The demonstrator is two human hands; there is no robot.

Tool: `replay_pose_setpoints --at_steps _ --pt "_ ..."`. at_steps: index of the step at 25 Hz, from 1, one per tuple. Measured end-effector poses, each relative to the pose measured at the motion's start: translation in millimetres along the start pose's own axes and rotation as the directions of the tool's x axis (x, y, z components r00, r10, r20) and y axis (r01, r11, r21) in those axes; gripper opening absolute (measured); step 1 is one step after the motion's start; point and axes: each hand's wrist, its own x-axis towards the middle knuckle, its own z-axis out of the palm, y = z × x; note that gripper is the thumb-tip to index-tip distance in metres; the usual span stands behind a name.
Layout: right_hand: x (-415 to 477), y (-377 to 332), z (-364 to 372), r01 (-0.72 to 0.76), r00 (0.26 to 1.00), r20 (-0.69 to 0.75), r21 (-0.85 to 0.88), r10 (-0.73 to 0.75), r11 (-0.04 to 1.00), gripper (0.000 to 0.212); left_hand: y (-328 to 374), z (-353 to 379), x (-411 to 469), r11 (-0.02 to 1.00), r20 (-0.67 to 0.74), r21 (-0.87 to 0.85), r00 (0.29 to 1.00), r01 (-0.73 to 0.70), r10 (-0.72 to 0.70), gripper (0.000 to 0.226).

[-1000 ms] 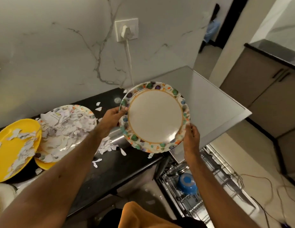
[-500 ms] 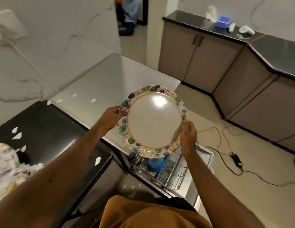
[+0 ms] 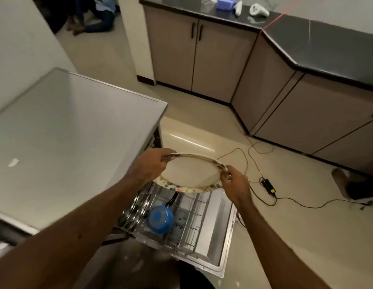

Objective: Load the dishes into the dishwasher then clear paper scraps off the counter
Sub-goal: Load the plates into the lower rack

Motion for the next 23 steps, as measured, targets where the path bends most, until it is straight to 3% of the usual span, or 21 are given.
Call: replay_pose_setpoints --at_steps 6,9,14,23 --pt "63 86 36 0.057 0.985 0.173 -0.326 0.000 0.944 0.032 -27 115 69 0.990 0.064 0.140 0.998 -0.011 0.002 0.032" --pt "80 127 70 0.066 0.981 0.196 -0.351 0.004 0.934 0.038 -52 164 96 0.982 0.084 0.185 0.996 -0.019 0.003 0.033" --pt "105 174 107 0.024 0.983 0.175 -0.368 0.044 0.929 0.041 -81 206 139 0.914 0.138 0.404 0.990 -0.040 -0.017 0.033" --pt "155 197 128 0.036 0.974 0.220 -0.411 0.061 0.911 0.040 -104 235 191 0.864 0.199 0.502 0.978 -0.047 -0.063 0.037"
